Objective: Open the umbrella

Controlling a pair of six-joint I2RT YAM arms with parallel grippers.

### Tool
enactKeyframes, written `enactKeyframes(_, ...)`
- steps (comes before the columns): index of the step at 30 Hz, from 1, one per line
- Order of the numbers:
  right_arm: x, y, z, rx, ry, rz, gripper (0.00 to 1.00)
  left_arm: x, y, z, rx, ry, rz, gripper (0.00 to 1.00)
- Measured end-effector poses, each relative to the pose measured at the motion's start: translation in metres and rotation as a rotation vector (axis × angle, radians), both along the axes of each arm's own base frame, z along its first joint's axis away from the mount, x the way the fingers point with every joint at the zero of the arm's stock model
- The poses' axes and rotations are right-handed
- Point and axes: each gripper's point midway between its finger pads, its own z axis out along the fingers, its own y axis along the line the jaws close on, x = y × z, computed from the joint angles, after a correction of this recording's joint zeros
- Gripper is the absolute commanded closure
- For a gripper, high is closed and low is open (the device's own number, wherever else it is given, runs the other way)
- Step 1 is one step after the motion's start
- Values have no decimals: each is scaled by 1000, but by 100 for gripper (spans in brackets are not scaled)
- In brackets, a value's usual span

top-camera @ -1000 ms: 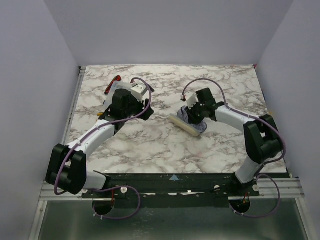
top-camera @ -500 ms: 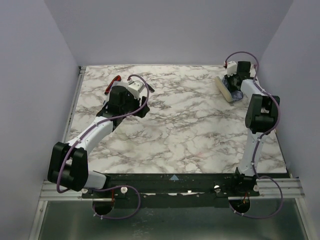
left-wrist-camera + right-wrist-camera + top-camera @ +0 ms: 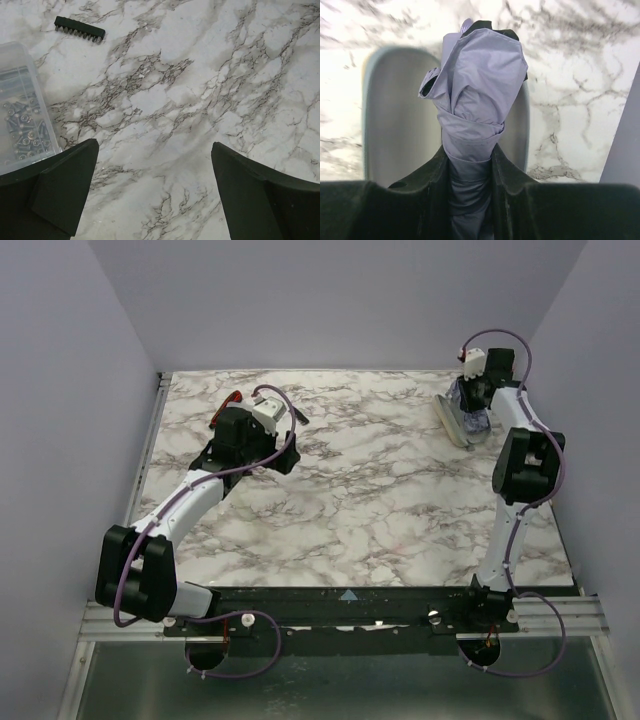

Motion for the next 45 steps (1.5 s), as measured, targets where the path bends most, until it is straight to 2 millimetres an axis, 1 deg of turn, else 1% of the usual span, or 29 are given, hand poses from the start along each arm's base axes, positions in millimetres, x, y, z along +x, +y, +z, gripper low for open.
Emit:
enactKeyframes(3,8,6,22,33,-44,5,100,2,1,2,1,-8,3,2)
enactKeyframes(8,16,16,66,85,-127,25,100,4,5,4,4,-14,12,2)
enactKeyframes(11,13,33,98,152,-172,76,100,7,8,9,0,-34,13,2)
enactKeyframes(13,6,47,123,209,-202,137,100,7,8,20,-12,-70,-4,2)
enactKeyframes(15,-7,67,151,278,-228,212,100,4,6,34,-25,-116,-39,2)
enactKeyframes(16,-15,77,166,313,-247,250,100,0,3,45,-32,-144,-83,2)
enactKeyframes(17,-24,87,180,348,-263,289,100,-2,2,52,-33,-159,-100,2)
enactKeyframes(18,-36,98,196,386,-279,329,100,-7,-6,66,-45,-181,-163,2)
enactKeyframes(20,-63,119,221,457,-298,411,100,-10,-12,83,-60,-208,-209,2)
enactKeyframes(22,-95,140,241,522,-304,494,100,-21,-22,102,-92,-230,-294,2)
enactKeyframes(23,-107,148,246,543,-301,521,100,-29,-26,108,-109,-237,-336,2)
enactKeyframes(25,-135,165,249,590,-282,581,100,-43,-31,113,-131,-239,-399,2)
enactKeyframes(26,-152,174,245,618,-258,604,100,-50,-33,115,-140,-238,-426,2)
enactKeyframes(27,-163,180,242,638,-238,616,100,-57,-37,116,-145,-237,-460,2)
enactKeyframes(29,-189,194,228,690,-178,629,100,-70,-43,115,-143,-244,-515,2)
enactKeyframes(31,-217,207,211,759,-98,617,100,-85,-52,110,-129,-251,-573,2)
enactKeyframes(33,-240,217,199,817,-36,602,100,-100,-62,104,-115,-262,-627,2)
enactKeyframes(35,-260,223,192,876,17,575,100,-118,-73,98,-107,-270,-686,2)
enactKeyframes(37,-274,227,190,924,50,553,100,-133,-84,94,-94,-285,-740,2)
enactKeyframes(39,-286,231,193,987,88,542,100,-143,-95,91,-60,-325,-780,2)
enactKeyframes(41,-293,235,195,1039,123,539,100,-153,-106,89,-14,-402,-827,2)
enactKeyframes(43,-304,240,190,1094,184,536,100,-164,-114,91,13,-481,-868,2)
enactKeyframes(45,-312,244,184,1131,235,530,100,-167,-119,96,45,-580,-886,5)
